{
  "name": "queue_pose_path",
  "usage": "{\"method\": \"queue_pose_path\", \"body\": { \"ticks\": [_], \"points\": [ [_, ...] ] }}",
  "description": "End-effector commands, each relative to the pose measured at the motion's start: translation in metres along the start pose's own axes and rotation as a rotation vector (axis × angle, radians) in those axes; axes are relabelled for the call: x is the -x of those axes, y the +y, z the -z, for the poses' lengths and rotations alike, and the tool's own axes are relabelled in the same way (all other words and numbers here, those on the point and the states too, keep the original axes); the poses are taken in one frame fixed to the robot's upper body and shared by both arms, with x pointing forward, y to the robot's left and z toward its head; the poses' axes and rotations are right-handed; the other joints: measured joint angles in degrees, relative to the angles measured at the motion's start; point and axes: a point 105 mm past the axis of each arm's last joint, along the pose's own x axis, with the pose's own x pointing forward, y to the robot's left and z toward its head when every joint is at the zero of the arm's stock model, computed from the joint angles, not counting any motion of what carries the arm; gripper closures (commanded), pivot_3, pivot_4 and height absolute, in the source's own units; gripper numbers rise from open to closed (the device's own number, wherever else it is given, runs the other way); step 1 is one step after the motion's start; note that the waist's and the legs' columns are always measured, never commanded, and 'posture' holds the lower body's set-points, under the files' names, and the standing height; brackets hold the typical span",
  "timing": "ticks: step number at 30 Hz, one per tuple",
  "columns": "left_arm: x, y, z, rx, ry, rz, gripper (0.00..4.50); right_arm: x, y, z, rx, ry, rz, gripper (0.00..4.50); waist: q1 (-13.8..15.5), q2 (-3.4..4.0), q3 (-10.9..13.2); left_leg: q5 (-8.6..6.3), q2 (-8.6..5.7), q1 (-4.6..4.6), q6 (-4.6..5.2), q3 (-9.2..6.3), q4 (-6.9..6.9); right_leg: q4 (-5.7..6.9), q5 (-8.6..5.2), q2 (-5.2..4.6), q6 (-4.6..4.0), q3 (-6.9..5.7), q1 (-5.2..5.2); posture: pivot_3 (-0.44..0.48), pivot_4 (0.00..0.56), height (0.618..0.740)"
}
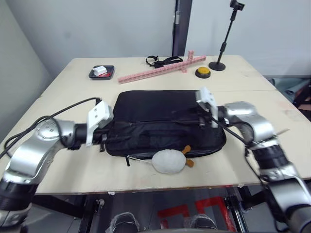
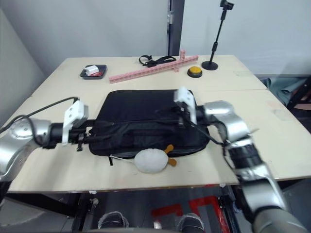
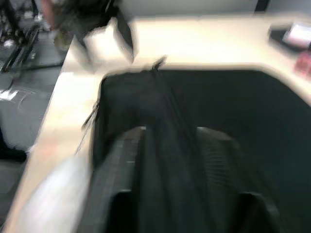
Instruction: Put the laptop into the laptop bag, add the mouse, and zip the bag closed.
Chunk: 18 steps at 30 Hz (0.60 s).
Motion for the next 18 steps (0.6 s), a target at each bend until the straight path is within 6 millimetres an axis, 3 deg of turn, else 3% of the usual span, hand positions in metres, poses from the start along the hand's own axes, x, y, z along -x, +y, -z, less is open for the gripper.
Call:
{"method": "queue_pose_path", "body": {
  "ticks": [1,3,5,10,18],
  "points": [
    [-0.020,0.009,-0.007,-0.014,-0.042,0.024,3.67,0.030,0.012,-0.020,0.051,0.010,0.051,1.19,0.3,0.00,0.0,0.00,0.00,0.05,0.00,0.01,0.00,0.01,0.00,0.00,0.00,0.01,0.02,0.000,0.150,0.740],
    [-0.037,0.018,-0.010,-0.023,-0.069,0.033,4.39,0.042,0.020,-0.022,0.047,0.038,0.074,0.50,0.5,0.00,0.0,0.00,0.00,0.14,0.01,0.04,-0.01,0.08,0.00,0.01,0.01,0.05,0.04,0.000,0.150,0.740],
    [-0.051,0.025,-0.012,-0.029,-0.088,0.049,4.50,0.049,0.027,-0.022,0.037,0.061,0.085,0.04,0.5,-0.01,0.0,0.02,0.00,0.19,0.04,0.04,0.02,0.12,0.02,0.02,0.03,0.08,0.09,0.000,0.150,0.740],
    [-0.095,0.047,-0.015,-0.046,-0.140,0.068,4.50,0.057,0.049,-0.019,0.018,0.124,0.059,0.04,1.2,-0.02,0.0,0.05,-0.01,0.20,0.10,0.11,0.22,0.15,0.11,0.01,0.19,0.24,0.14,0.000,0.150,0.740],
    [-0.139,0.057,-0.001,-0.033,-0.132,0.091,4.50,0.041,0.073,-0.018,0.051,0.142,-0.017,0.04,1.6,-0.06,0.0,0.06,-0.01,0.14,0.16,0.11,0.38,0.19,0.18,0.00,0.30,0.29,0.14,0.000,0.150,0.740]
  ]
}}
